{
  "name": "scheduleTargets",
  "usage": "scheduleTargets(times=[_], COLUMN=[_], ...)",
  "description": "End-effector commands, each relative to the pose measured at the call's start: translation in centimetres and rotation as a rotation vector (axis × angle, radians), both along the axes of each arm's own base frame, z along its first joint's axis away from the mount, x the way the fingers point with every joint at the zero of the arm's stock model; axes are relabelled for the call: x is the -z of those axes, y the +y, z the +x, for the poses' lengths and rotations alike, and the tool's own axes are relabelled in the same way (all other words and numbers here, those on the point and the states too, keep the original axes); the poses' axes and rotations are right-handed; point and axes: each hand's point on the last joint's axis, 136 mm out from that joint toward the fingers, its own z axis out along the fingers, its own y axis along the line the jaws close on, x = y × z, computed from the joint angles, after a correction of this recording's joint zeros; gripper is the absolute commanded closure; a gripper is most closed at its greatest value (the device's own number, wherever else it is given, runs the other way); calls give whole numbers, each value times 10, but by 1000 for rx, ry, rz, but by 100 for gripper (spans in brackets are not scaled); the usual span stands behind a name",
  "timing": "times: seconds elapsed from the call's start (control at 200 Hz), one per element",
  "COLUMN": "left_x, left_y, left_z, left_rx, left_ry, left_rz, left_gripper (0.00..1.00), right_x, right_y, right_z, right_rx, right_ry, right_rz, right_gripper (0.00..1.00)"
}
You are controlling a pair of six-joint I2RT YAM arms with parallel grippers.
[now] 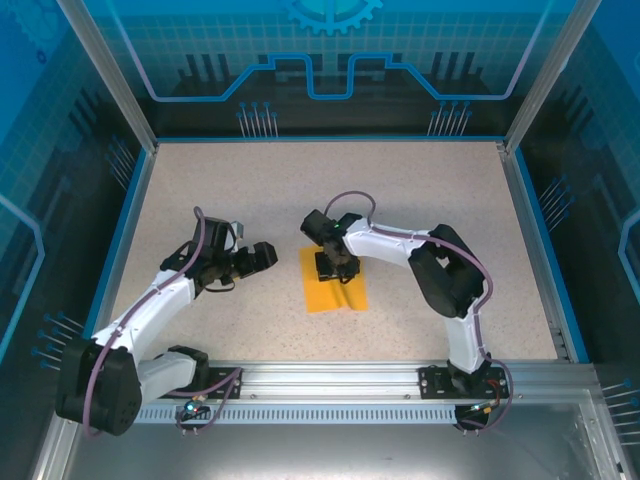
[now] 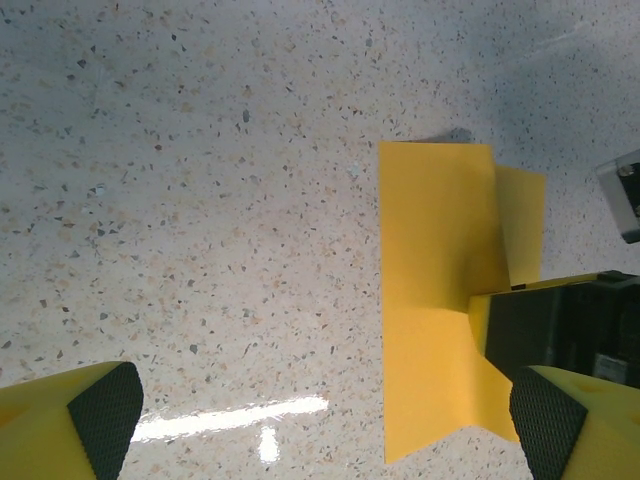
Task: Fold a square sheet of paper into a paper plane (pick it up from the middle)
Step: Fold the square sheet of paper in half at the center of the table.
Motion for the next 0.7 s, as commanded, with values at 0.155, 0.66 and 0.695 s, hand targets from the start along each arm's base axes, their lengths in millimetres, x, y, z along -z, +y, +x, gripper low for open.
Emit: scheduleTargets(times=[0.155,0.66,0.695], left_x=[-14,-27,-29], left_y=[-2,-10,-12], left_z=[2,7,7], left_rx=[22,40,47], left_ry=[-28,-46,-48], left_rz=[-13,-55,-66], left_gripper=[1,1,1], right_x=[-26,-108,-104], right_y=[-3,36,30], right_z=[3,15,16], right_rx=[33,90,112], right_ry=[-21,-101,-107], right_rz=[68,698,703], right_gripper=[75,73,71])
